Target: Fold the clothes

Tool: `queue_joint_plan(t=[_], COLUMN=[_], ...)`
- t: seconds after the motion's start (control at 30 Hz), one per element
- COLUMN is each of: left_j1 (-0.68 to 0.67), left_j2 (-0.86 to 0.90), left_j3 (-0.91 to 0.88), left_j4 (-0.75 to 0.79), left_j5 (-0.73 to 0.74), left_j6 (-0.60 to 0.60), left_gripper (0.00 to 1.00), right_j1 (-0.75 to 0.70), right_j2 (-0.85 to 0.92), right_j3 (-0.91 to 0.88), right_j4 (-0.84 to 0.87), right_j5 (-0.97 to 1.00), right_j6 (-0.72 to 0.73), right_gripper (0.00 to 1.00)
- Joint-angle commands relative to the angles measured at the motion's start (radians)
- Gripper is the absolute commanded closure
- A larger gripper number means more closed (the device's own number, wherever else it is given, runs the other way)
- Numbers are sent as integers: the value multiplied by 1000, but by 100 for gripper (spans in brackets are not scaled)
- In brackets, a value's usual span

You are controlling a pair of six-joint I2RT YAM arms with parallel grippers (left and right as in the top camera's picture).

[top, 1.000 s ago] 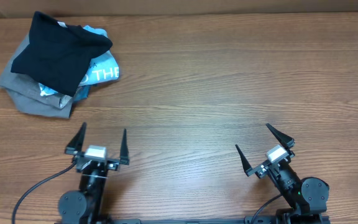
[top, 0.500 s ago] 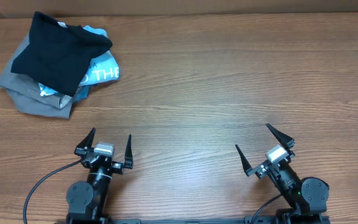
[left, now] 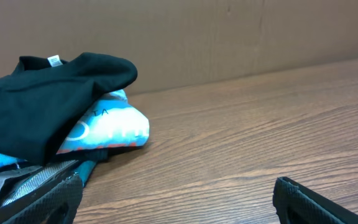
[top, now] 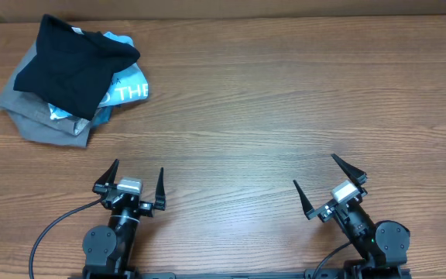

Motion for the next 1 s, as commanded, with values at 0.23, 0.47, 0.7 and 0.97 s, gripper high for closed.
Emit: queue_joint_plan(t=[0.23, 0.47, 0.7, 0.97], left_j1=[-8, -8, -8, -8], left_j2=[-11, -11, -11, -11], left_j3=[-3, -3, -3, -3], left_j4=[-1, -1, -1, -1], left_j5=[2, 2, 2, 2], left_j6=[16, 16, 16, 16], left_gripper=[0, 0, 0, 0], right_j1=[6, 6, 6, 6], right_j2=[-7, -7, -7, -7], right_j3=[-10, -10, -10, -10], right_j4=[1, 1, 1, 1], right_j5=[6, 6, 6, 6], right_j6=[0, 0, 0, 0], right_gripper=[0, 0, 0, 0])
